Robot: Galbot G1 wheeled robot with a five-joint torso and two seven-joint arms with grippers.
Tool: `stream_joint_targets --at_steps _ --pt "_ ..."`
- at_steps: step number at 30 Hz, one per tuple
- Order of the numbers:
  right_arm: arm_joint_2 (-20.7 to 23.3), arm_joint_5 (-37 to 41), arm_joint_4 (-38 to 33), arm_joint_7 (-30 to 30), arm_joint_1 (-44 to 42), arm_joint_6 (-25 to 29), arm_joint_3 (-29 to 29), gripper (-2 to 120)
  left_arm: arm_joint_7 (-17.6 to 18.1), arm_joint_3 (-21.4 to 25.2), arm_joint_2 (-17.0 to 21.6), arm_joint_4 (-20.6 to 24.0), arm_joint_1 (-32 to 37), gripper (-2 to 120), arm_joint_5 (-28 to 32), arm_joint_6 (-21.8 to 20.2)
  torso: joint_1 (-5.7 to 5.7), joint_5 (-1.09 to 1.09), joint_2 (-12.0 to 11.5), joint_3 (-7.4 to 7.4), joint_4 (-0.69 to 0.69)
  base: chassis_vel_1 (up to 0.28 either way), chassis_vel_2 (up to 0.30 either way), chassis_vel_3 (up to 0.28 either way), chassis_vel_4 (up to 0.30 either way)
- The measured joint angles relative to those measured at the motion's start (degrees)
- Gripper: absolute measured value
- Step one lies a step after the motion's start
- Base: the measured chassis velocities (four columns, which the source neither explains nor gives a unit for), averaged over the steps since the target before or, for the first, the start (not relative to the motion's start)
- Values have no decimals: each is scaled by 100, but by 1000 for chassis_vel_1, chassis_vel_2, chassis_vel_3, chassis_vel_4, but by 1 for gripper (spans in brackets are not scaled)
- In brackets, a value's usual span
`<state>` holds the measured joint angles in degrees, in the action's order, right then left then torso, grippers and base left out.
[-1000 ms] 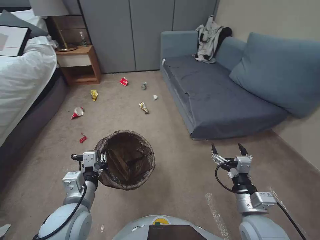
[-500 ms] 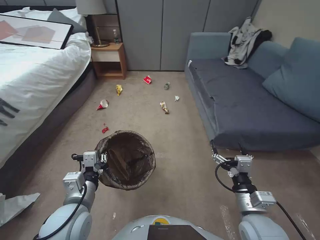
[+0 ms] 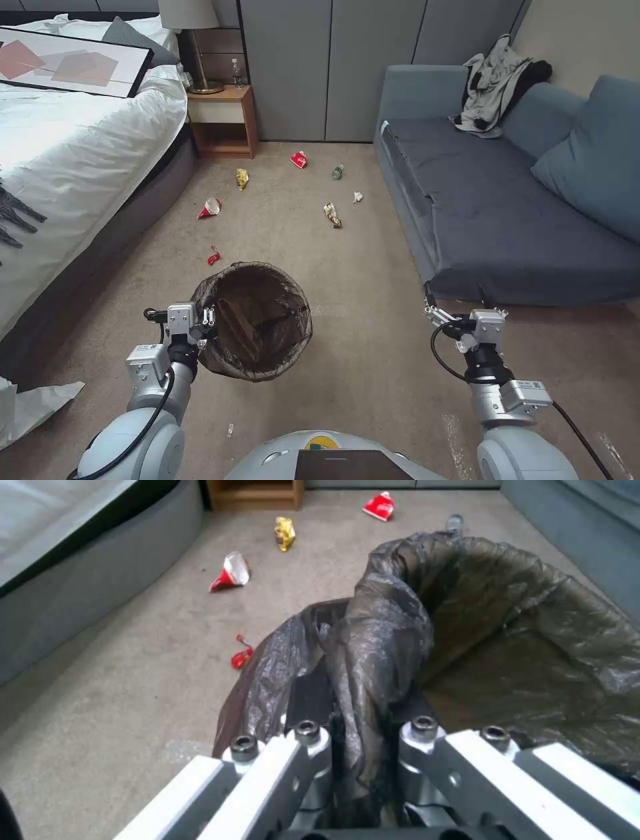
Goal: Pick up the trash bin, then pick up the garbage from the floor and place it into the trash bin.
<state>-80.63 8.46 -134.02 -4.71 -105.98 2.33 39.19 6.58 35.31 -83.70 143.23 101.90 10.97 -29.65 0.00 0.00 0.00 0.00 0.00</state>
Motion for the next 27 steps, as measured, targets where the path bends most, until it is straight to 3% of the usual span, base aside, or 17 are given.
stream_joint_targets --at_steps 14,27 --pt "3 40 -8 -5 0 -3 5 100 3 -11 7 0 13 7 -23 22 -1 0 0 -1 1 -23 26 27 -27" --pt "10 38 -36 -11 -35 10 -9 100 30 29 7 0 30 7 -59 59 0 -1 0 1 1 -194 196 192 -197"
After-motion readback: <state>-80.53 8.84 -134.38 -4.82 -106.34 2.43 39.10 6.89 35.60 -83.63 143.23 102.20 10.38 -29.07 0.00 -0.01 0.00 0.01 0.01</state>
